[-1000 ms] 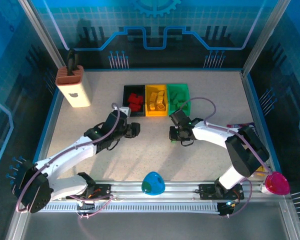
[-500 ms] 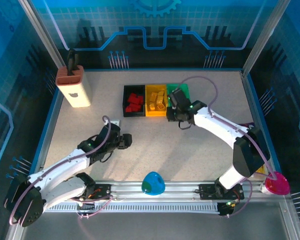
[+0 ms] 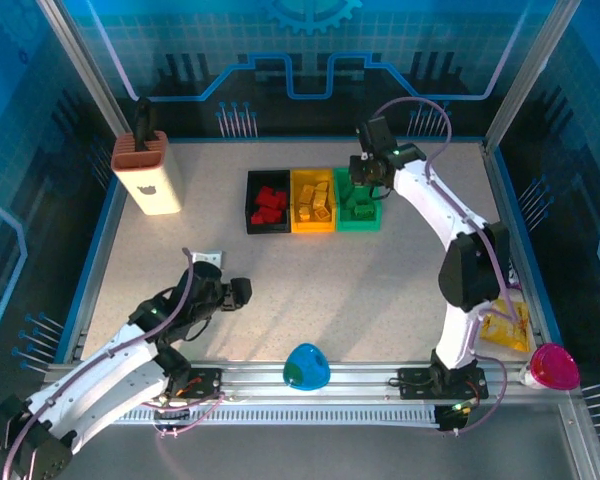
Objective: Sort the legos into containers by color
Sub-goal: Place the lego in the container.
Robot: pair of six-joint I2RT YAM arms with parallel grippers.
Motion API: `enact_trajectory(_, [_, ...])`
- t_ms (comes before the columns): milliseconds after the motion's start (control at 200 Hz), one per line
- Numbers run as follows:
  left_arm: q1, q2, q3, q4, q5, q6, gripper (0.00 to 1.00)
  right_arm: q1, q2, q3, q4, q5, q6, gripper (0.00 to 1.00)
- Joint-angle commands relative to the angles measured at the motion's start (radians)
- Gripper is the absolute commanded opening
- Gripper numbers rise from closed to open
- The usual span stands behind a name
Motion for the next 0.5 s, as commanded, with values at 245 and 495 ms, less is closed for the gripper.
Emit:
enact_trajectory(245, [-0.012,-0.155,-0.022,-0.122,-0.014,-0.053,0.72,-0.044,0.273,0.35,-0.199,0.049,-0.053,0.35])
enact_trajectory(495, [-0.013,-0.158,0.012,-0.121,-0.057,-0.034,0.72,-0.001,0.166,0.252,-0.148,0.103,-0.05,0.79])
